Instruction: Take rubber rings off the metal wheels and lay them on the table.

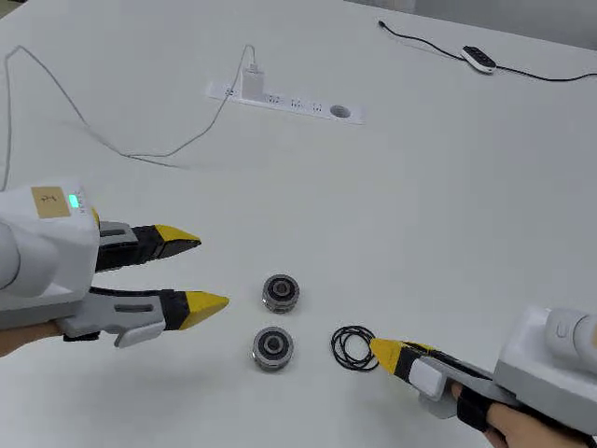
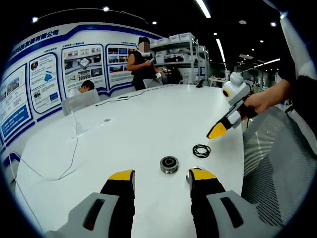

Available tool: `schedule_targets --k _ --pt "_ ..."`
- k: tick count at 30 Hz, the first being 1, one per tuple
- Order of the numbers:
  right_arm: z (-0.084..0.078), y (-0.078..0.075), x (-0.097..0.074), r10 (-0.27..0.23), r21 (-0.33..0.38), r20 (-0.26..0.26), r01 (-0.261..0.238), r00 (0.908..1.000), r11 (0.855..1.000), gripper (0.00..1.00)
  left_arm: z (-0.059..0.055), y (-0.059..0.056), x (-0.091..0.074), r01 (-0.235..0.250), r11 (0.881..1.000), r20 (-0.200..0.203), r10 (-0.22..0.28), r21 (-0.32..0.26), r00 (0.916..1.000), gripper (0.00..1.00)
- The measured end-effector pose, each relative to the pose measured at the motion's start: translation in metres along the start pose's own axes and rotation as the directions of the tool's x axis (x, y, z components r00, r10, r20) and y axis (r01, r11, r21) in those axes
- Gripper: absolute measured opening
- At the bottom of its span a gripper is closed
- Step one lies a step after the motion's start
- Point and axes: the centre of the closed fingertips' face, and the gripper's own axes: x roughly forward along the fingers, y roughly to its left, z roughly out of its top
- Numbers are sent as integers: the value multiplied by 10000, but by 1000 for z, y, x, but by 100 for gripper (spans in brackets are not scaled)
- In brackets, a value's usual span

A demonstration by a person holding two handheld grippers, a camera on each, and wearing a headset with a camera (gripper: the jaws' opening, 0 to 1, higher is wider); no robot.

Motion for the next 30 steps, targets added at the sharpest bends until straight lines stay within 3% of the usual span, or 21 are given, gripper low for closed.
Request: schedule_targets --k 6,12,14,18,22,30 --pt "9 5 -8 201 -1600 272 -155 9994 9870 23 -6 -7 -14 -131 9987 78 135 -494 9999 54" --pt "15 2 -19 128 -3046 446 14 9989 9525 27 -10 -8 -28 -464 9839 298 523 -1728 9982 63" --pt "17 1 -23 118 -3504 503 66 9987 9366 28 -12 -10 -31 -515 9824 272 573 -1797 9980 68" --pt "19 -1 -30 120 -3739 598 113 9981 9274 31 -15 -14 -36 -639 9828 139 673 -1735 9976 74" --pt "20 -6 -37 -110 -4346 649 382 9978 8998 34 -13 -16 -39 -692 9790 278 758 -1917 9967 78" --pt "15 -7 -51 -59 -4931 723 409 9974 8690 46 -15 -23 -38 -692 9802 263 754 -1855 9968 89"
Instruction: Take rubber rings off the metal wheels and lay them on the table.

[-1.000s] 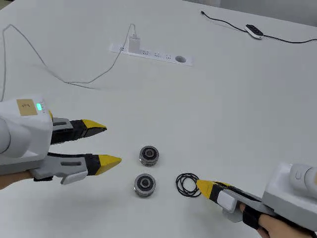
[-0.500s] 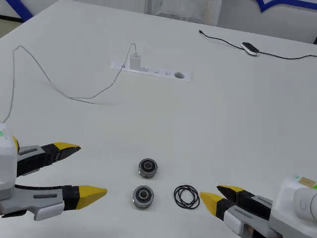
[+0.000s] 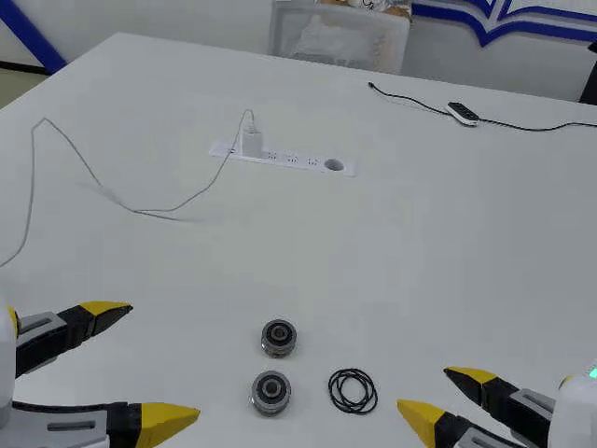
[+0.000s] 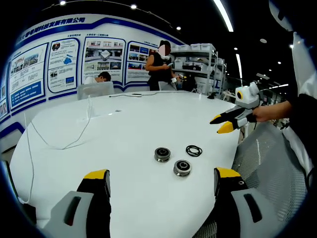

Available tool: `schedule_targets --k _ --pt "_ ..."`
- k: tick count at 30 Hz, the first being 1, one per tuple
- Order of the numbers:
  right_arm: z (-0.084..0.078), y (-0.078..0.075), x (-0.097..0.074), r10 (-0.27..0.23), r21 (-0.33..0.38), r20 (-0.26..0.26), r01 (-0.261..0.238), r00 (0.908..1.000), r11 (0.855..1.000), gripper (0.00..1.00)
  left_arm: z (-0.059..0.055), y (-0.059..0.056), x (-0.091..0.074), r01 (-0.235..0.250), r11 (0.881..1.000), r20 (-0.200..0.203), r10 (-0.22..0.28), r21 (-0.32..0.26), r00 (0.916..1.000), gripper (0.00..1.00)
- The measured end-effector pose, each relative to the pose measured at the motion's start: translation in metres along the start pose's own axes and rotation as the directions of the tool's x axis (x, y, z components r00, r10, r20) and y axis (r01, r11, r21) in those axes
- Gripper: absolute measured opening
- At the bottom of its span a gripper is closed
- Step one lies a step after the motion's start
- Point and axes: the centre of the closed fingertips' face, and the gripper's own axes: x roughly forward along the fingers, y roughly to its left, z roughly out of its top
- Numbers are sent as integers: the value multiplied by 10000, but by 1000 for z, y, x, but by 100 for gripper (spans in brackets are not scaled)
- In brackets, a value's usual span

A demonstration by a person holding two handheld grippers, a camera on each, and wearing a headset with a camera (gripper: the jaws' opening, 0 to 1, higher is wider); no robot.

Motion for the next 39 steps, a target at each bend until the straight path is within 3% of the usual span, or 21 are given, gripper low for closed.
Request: schedule_targets --k 8,11,14,20,26,34,39 --pt "1 -8 -9 -214 -747 138 223 9997 9970 60 -6 -1 -3 -34 9997 -77 36 224 10000 98" --pt "3 -9 -12 -324 -954 152 337 9994 9949 69 -14 -2 -3 -25 9986 -472 50 532 9989 99" --pt "-1 -6 -13 -161 -1179 -105 148 9998 9929 75 -17 -5 -3 6 9979 -609 33 642 9981 100" --pt "-12 0 -11 79 -1635 -716 -195 9974 9863 84 -17 -5 -5 -136 9984 -514 164 551 9985 100" --pt "-19 2 -12 92 -1959 -1188 -325 9929 9801 89 -20 -4 -9 -217 9982 -538 247 561 9982 100" --pt "-18 2 -13 65 -1614 -1063 -237 9943 9866 89 -21 -2 -10 -234 9975 -676 279 660 9973 100" --pt "-18 3 -13 53 -1573 -1008 -212 9949 9873 89 -18 -2 -8 -176 9977 -557 213 648 9982 100"
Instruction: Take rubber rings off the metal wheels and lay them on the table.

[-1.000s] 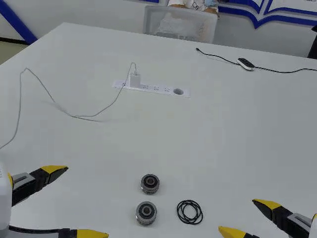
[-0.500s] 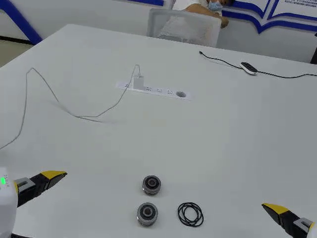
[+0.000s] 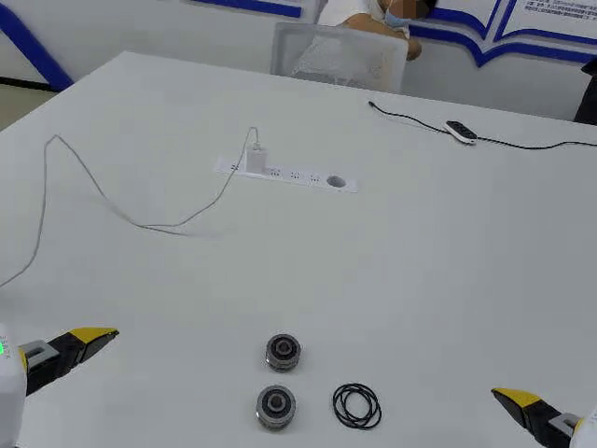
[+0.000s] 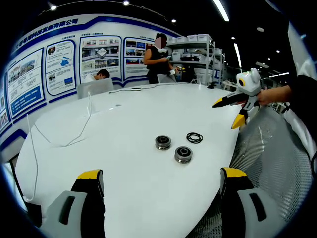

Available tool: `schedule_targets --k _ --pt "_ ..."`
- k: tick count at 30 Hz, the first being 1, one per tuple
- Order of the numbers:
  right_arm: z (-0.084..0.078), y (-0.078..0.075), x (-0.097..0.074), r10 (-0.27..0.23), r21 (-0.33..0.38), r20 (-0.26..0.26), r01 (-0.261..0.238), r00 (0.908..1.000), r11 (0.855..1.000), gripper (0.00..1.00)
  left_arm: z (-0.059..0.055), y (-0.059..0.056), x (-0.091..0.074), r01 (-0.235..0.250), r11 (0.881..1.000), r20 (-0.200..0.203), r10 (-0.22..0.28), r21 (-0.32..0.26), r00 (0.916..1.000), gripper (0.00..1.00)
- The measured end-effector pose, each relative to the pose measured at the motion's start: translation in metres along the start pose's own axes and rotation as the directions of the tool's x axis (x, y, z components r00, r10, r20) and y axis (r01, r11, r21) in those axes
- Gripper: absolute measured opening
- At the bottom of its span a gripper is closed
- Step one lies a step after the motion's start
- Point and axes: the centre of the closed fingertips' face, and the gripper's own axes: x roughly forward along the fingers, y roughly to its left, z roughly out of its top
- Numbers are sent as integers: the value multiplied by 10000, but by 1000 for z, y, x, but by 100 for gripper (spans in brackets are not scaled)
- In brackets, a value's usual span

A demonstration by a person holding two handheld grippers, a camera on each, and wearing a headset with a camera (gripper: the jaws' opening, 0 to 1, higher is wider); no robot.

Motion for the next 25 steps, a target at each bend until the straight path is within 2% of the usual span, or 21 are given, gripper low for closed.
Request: schedule_targets --k 25 --pt "3 -1 2 -53 368 179 46 9998 9993 87 -2 2 1 41 10000 -54 -41 -14 10000 100"
